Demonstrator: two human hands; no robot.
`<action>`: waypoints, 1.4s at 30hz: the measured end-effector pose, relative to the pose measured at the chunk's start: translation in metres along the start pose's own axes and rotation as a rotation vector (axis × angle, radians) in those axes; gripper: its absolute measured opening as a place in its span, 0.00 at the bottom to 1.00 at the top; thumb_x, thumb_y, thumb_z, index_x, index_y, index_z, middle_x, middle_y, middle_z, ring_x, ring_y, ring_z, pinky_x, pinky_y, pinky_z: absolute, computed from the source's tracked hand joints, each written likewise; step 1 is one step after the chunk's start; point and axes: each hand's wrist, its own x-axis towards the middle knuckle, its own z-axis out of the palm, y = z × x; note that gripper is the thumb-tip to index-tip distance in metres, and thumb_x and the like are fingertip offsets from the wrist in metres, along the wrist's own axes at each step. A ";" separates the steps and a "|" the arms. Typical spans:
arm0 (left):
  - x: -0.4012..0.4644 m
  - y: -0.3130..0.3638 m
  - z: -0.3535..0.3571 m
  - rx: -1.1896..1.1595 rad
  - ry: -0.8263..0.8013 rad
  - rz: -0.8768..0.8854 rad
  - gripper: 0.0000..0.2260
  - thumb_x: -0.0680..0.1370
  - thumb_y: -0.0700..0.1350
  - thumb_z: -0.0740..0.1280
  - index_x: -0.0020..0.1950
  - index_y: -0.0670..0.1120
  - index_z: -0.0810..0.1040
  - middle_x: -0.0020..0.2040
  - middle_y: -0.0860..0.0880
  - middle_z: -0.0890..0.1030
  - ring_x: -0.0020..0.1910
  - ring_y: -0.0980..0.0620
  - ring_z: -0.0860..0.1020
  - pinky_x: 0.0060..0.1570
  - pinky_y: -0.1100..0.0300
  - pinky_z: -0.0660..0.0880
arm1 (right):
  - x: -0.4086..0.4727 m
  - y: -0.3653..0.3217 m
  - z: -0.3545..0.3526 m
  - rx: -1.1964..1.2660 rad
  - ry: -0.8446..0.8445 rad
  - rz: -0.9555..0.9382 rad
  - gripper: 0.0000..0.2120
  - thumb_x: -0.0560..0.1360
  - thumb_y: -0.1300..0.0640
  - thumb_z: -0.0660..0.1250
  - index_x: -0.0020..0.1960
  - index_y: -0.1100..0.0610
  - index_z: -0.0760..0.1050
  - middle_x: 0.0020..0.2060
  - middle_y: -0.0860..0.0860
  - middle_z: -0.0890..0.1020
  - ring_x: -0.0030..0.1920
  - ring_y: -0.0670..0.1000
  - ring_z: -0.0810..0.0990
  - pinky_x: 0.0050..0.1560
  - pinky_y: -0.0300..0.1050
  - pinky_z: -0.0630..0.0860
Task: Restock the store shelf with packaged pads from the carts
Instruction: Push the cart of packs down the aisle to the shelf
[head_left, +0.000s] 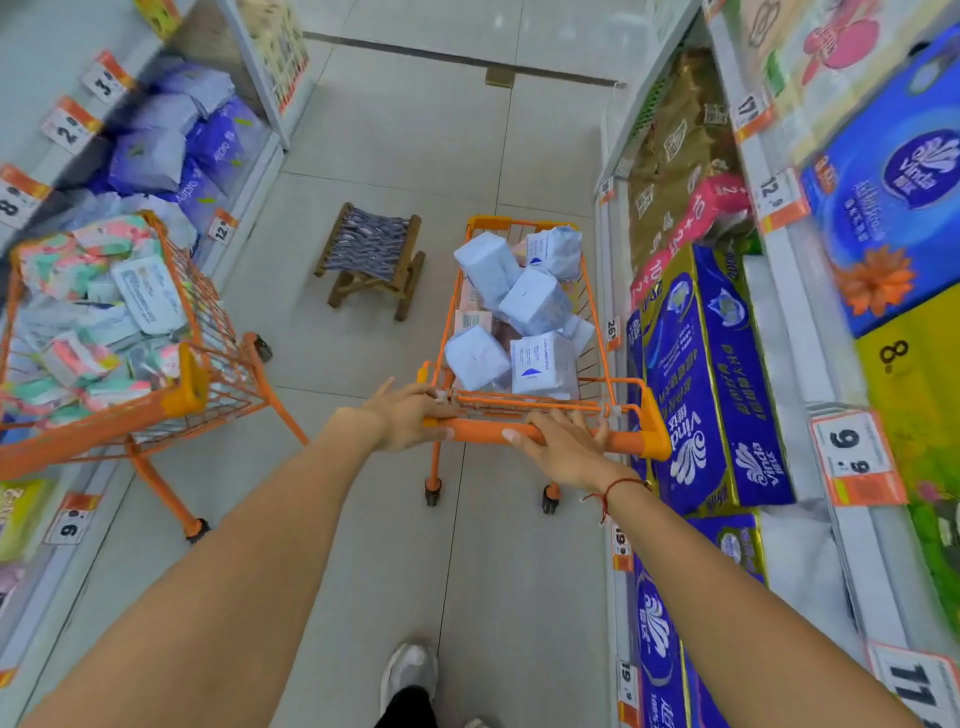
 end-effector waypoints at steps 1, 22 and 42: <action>0.009 -0.003 -0.009 0.003 0.000 0.001 0.20 0.81 0.57 0.55 0.74 0.59 0.62 0.75 0.50 0.60 0.77 0.54 0.50 0.73 0.43 0.42 | 0.011 0.000 -0.008 -0.004 -0.007 -0.007 0.24 0.76 0.32 0.48 0.59 0.46 0.70 0.68 0.51 0.67 0.72 0.59 0.57 0.70 0.66 0.42; 0.274 -0.093 -0.283 -0.098 0.078 -0.036 0.22 0.80 0.59 0.54 0.74 0.57 0.64 0.74 0.47 0.62 0.76 0.52 0.49 0.73 0.44 0.41 | 0.352 0.007 -0.264 -0.132 -0.034 -0.093 0.22 0.76 0.33 0.48 0.58 0.45 0.69 0.67 0.49 0.67 0.72 0.57 0.57 0.70 0.62 0.43; 0.466 -0.189 -0.503 -0.265 0.190 -0.273 0.18 0.80 0.60 0.56 0.65 0.58 0.75 0.73 0.53 0.66 0.75 0.49 0.56 0.73 0.43 0.39 | 0.660 -0.042 -0.466 -0.311 -0.022 -0.294 0.23 0.75 0.32 0.51 0.62 0.44 0.68 0.70 0.53 0.60 0.74 0.56 0.51 0.70 0.66 0.41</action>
